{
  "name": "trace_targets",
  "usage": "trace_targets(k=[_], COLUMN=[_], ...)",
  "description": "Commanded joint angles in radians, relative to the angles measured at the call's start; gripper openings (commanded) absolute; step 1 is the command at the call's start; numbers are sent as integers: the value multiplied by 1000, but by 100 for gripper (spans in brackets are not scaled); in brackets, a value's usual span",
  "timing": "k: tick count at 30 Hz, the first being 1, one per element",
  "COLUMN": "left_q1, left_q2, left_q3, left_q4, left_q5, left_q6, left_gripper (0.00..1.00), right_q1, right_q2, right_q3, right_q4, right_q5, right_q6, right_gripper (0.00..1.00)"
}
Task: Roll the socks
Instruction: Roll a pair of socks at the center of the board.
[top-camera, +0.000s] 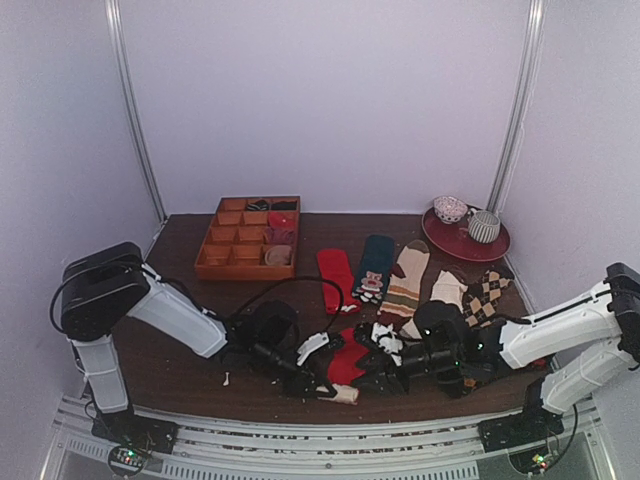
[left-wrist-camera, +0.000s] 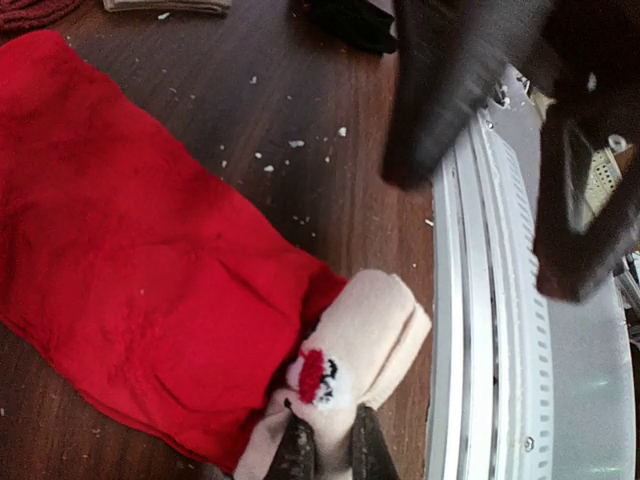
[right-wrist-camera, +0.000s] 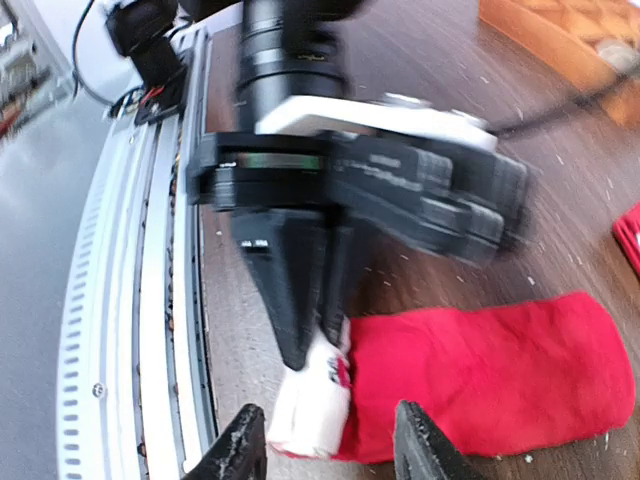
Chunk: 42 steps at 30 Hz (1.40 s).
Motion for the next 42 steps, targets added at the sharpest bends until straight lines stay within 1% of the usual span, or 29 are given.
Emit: trace_targets(k=[1, 7, 11, 16, 21, 27, 29, 33, 34, 36, 39, 40, 41, 42], left_q1=[-2, 0, 3, 6, 6, 8, 8, 10, 12, 12, 12, 12, 12, 12], left_q2=[102, 109, 110, 112, 123, 133, 136, 114, 99, 56, -33, -64, -101, -136], left_q3=[-56, -58, -56, -56, -47, -45, -42, -38, -36, -36, -31, -29, -28, -34], left_q4=[-374, -363, -367, -366, -371, -366, -366, -348, -338, -301, -257, -238, -213, -176], left_q5=[-18, -20, -24, -30, -25, -24, -23, -55, -72, -105, -169, -191, -205, -219], left_q6=[-32, -40, -36, -33, -20, -19, -17, -29, -34, -36, -17, -7, 8, 21], left_gripper=[0, 0, 0, 0, 0, 0, 0, 0, 1, 13, 16, 27, 43, 51], right_q1=[107, 185, 220, 253, 272, 285, 289, 289, 289, 289, 284, 279, 273, 269], right_q2=[-3, 90, 139, 165, 202, 230, 236, 265, 277, 298, 315, 315, 314, 312], right_q3=[6, 58, 69, 58, 81, 83, 79, 81, 81, 79, 64, 57, 51, 44], right_q4=[64, -13, -19, -31, -54, -82, -79, -91, -96, -101, -78, -68, -61, -57], right_q5=[202, 252, 274, 373, 465, 487, 492, 498, 493, 475, 420, 396, 373, 355], right_q6=[-201, -222, -193, -156, -125, -89, -70, -19, -5, 26, 75, 96, 111, 128], right_gripper=[46, 48, 48, 46, 39, 32, 28, 16, 13, 9, 8, 8, 8, 8])
